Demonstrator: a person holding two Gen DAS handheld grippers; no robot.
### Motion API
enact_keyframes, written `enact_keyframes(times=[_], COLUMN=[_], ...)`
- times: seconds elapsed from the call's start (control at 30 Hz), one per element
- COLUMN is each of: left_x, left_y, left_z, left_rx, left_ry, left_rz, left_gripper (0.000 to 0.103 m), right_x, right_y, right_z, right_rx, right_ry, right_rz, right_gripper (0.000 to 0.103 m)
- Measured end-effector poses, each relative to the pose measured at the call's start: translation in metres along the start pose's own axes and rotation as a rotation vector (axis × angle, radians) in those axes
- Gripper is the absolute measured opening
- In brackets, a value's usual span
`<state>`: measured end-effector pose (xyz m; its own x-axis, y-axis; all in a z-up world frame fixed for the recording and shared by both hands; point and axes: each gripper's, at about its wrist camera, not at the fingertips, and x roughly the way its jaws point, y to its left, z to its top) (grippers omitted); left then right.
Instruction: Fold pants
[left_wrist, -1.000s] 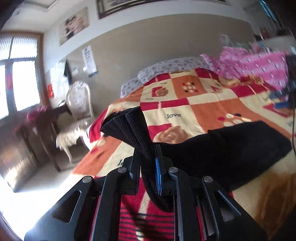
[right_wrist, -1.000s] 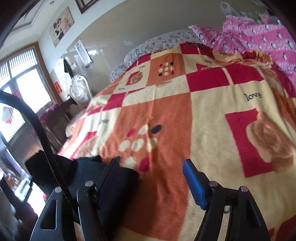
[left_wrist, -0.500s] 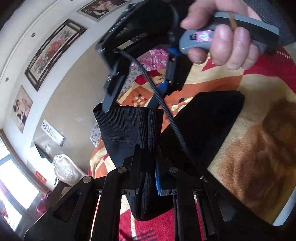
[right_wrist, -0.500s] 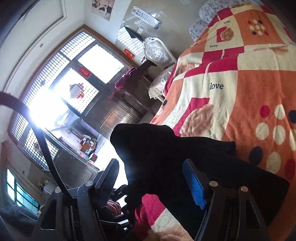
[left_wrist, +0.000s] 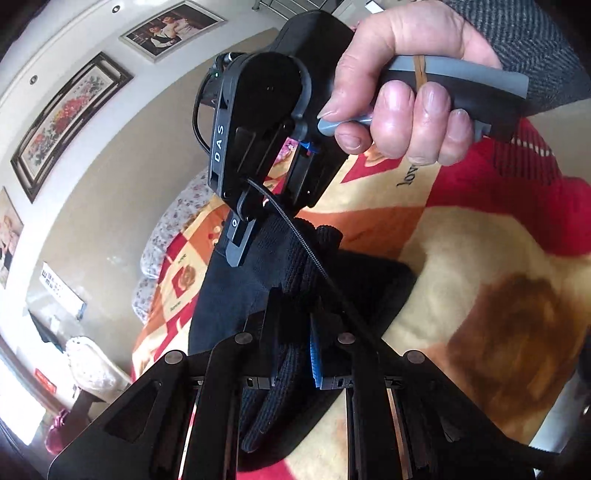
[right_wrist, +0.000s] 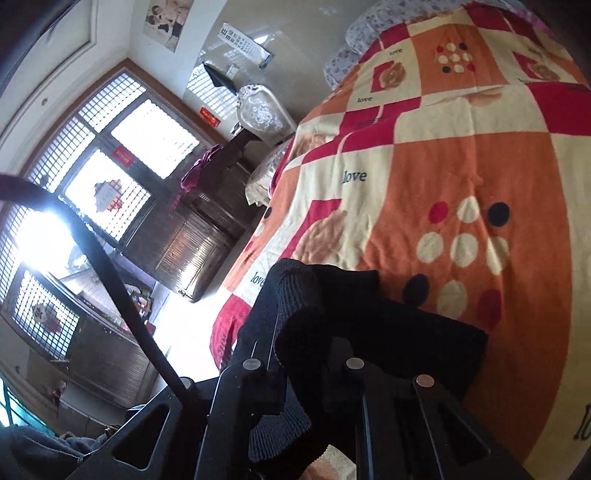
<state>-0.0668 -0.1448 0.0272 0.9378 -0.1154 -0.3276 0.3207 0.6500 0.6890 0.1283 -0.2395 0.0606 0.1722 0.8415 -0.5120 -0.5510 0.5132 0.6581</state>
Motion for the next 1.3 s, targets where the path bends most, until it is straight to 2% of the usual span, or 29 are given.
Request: enact_keyframes(times=[0.2,0.27,0.3,0.37,0.47,0.57,0.67,0.77,0.87,0.93,0.97,1.0,1.13,1.2,1.23,1.3], left_x=[0.021,0.026,0.025,0.015,-0.009,-0.038,-0.061,-0.071,-0.059,-0.042,-0.034,-0.029,0.005,0.002,0.003,0.004], left_y=[-0.006,-0.016,-0.022,-0.03,-0.03,-0.028,-0.009,0.04,0.097,0.121,0.126,0.125,0.096,0.094,0.092,0.091], left_z=[0.015,0.017,0.017,0.015,0.005,-0.006,-0.014,-0.025,-0.04,-0.05,-0.055,-0.057,-0.084,-0.086,-0.084,-0.082], left_rx=[-0.047,-0.036,-0.031,-0.026,-0.059,-0.092,-0.236,-0.505,-0.843,-1.016,-1.067,-1.091,-1.137,-1.118,-1.096,-1.076], left_ry=[0.066,0.095,0.102,0.102,0.085,0.056,0.046,0.038,0.032,0.049,0.07,0.094,0.297,0.254,0.251,0.244], left_rz=[-0.075,-0.067,-0.056,-0.036,-0.114,-0.143,-0.14,-0.151,-0.232,-0.296,-0.314,-0.314,-0.38,-0.371,-0.364,-0.353], left_gripper=[0.014,0.015,0.015,0.017,0.04,0.04,0.04,0.04,0.04,0.039,0.039,0.039,0.039,0.039,0.039,0.039], right_x=[-0.008,0.001,0.005,0.007,-0.003,-0.026,-0.06,-0.086,-0.089,-0.071,-0.058,-0.043,-0.006,0.013,0.02,0.017], right_y=[-0.052,-0.069,-0.074,-0.083,-0.083,-0.079,-0.074,-0.048,-0.004,0.025,0.037,0.046,0.053,0.036,0.029,0.017], right_z=[-0.004,-0.009,-0.01,-0.016,-0.02,-0.021,-0.021,-0.026,-0.042,-0.057,-0.064,-0.071,-0.098,-0.103,-0.106,-0.107], right_rx=[0.113,0.138,0.145,0.156,0.155,0.143,0.128,0.007,-0.222,-0.387,-0.463,-0.514,-0.606,-0.581,-0.567,-0.535], right_ry=[0.025,0.04,0.04,0.017,-0.036,-0.123,-0.229,-0.29,-0.281,-0.238,-0.2,-0.165,-0.079,-0.007,0.019,-0.004], right_rz=[-0.001,-0.014,-0.022,0.004,0.007,-0.056,-0.152,-0.217,-0.251,-0.278,-0.292,-0.302,-0.351,-0.403,-0.403,-0.379], right_gripper=[0.012,0.013,0.017,0.02,0.026,0.031,0.032,0.032,0.033,0.037,0.038,0.038,0.038,0.039,0.039,0.04])
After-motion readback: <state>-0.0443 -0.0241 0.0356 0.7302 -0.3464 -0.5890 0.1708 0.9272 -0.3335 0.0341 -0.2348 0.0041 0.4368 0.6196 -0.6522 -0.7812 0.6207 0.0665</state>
